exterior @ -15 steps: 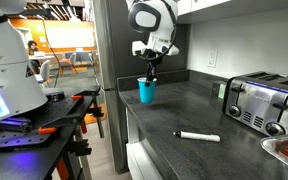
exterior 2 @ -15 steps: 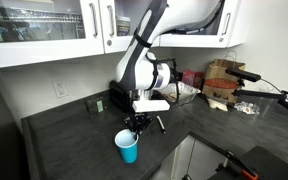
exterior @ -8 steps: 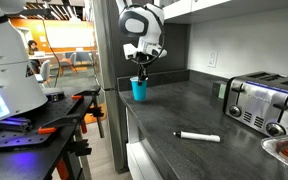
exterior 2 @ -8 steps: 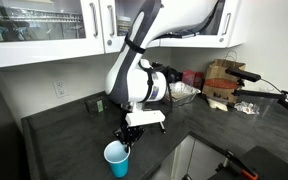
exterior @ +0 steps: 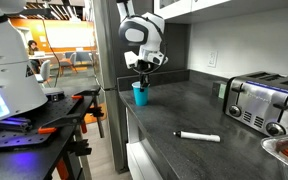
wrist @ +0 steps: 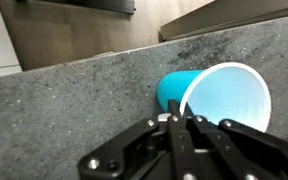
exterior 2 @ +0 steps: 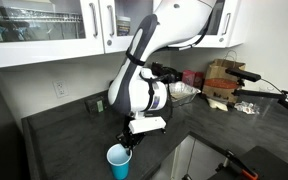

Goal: Move the blue cup to the left

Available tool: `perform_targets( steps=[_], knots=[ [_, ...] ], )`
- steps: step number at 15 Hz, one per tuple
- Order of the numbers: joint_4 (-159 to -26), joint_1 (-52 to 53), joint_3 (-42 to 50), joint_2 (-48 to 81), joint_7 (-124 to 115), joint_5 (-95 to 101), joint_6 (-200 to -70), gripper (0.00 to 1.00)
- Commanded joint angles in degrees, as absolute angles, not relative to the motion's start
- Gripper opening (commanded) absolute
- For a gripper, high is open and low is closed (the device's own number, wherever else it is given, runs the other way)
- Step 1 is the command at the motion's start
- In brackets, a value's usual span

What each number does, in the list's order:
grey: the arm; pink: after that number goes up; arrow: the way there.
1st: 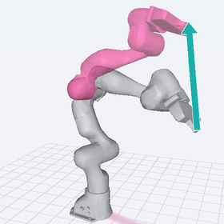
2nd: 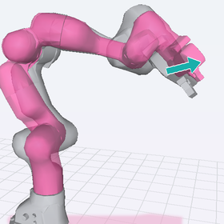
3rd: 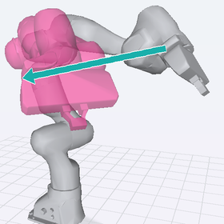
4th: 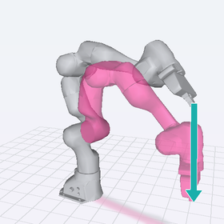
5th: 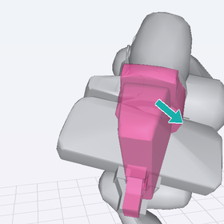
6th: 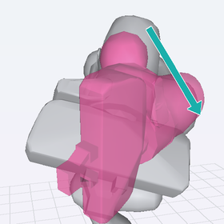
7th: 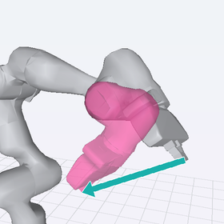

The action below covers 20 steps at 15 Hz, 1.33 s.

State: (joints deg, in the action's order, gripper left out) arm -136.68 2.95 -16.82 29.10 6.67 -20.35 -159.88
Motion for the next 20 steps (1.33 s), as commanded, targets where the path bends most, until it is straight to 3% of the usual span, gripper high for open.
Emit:
perform_targets(
  steps=[1, 4, 5, 7, 15, 20],
  knots=[
    [-135.81, 2.31, -17.12, 30.91, 7.19, -19.22, -161.86, 0.01],
    [-135.77, 2.55, -16.99, 30.90, 6.92, -19.01, -161.93, 0.01],
    [-135.77, 2.82, -16.67, 30.86, 6.57, -18.73, -161.66, 0.30],
    [-135.69, 2.91, -16.49, 31.01, 6.44, -18.45, -161.60, 0.38],
    [-136.13, 2.15, -17.80, 30.26, 6.46, -17.74, -162.84, 0.97],
    [-137.05, 2.64, -18.10, 25.08, 5.39, -17.37, -157.50, 1.00]
  ],
)
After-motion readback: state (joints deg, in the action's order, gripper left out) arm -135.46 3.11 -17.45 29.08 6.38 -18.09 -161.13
